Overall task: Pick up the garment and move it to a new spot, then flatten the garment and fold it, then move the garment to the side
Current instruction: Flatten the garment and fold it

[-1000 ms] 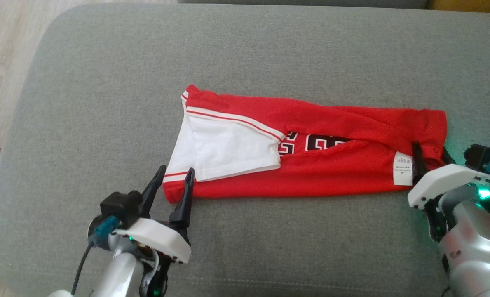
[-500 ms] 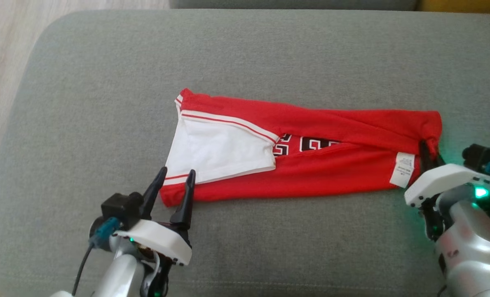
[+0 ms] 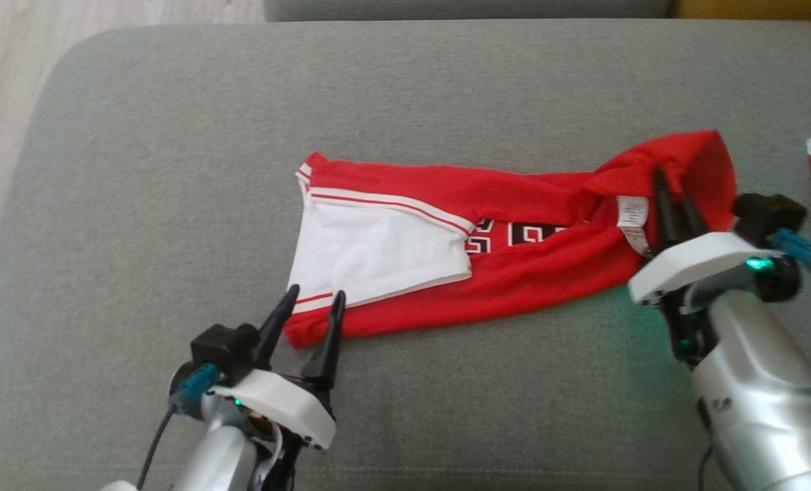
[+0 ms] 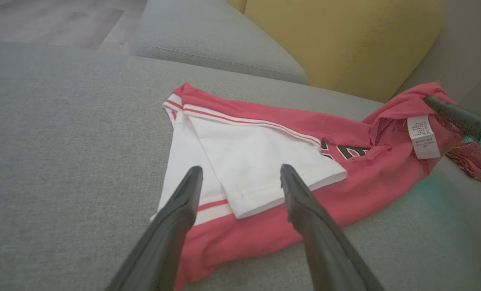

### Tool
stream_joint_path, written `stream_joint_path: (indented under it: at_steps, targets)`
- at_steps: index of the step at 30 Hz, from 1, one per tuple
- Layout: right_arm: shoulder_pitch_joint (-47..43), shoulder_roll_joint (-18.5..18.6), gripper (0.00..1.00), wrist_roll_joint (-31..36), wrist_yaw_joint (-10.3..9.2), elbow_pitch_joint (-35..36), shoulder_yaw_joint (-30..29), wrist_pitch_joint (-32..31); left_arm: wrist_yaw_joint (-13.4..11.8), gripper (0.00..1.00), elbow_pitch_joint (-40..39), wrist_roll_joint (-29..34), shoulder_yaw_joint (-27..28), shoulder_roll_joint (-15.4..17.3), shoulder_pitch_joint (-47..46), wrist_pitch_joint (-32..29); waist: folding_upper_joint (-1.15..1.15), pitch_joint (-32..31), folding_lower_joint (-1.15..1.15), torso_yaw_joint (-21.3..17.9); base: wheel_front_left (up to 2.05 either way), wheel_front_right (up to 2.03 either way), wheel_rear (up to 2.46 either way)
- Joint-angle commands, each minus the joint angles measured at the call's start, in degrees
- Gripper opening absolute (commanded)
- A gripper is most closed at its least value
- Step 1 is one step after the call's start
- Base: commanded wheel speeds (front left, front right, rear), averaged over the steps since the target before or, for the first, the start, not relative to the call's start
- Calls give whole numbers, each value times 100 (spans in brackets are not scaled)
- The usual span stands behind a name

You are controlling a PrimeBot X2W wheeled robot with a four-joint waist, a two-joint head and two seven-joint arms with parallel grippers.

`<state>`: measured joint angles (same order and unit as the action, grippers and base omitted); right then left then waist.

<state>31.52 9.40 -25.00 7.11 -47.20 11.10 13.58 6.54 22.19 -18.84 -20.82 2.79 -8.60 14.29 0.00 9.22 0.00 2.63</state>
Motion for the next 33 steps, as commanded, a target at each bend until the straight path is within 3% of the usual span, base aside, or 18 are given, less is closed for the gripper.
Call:
stream_joint_path:
  at_steps: [1, 7, 13, 21, 28, 29, 30, 31, 33]
  targets:
    - [-107, -63, 0, -84, 37, 366, 313, -37, -19, 100, -159, -40, 106, 10, -149, 71, 0, -5, 0, 95, 0, 0, 0]
    - [-396, -105, 0, -495, 37, 1279, 1152, -415, -39, 100, -119, -149, -131, 10, -151, 71, 0, -5, 0, 566, 0, 0, 0]
    - [-412, -225, 0, -681, 37, 1730, 1716, -770, -76, 100, -91, -217, -364, 10, -114, 71, 0, 15, 0, 1124, 0, 0, 0]
    - [-146, -415, 0, -590, 37, 1489, 2112, -949, -147, 100, -163, -293, -609, 9, -98, 71, 0, 54, 0, 1780, 0, 0, 0]
    - [116, -585, 0, -492, 37, 960, 2131, -761, -196, 100, -203, -347, -737, 9, -125, 71, 0, 86, 0, 1978, 0, 0, 0]
    - [155, -605, 40, -527, 37, 879, 2098, -676, -203, 100, -198, -351, -746, 9, -132, 71, 0, 90, 0, 1986, 0, 0, 0]
    - [199, -620, 91, -546, 37, 812, 2094, -594, -212, 100, -191, -352, -748, 9, -139, 71, 0, 97, 0, 1984, 0, 0, 0]
    - [242, -631, 100, -589, 37, 779, 2088, -487, -226, 100, -185, -350, -738, 9, -146, 71, 0, 104, 0, 1965, 0, 0, 0]
    - [305, -644, 100, -709, 37, 771, 2074, -272, -265, 100, -170, -331, -703, 9, -162, 71, 0, 106, 0, 1879, 0, 0, 0]
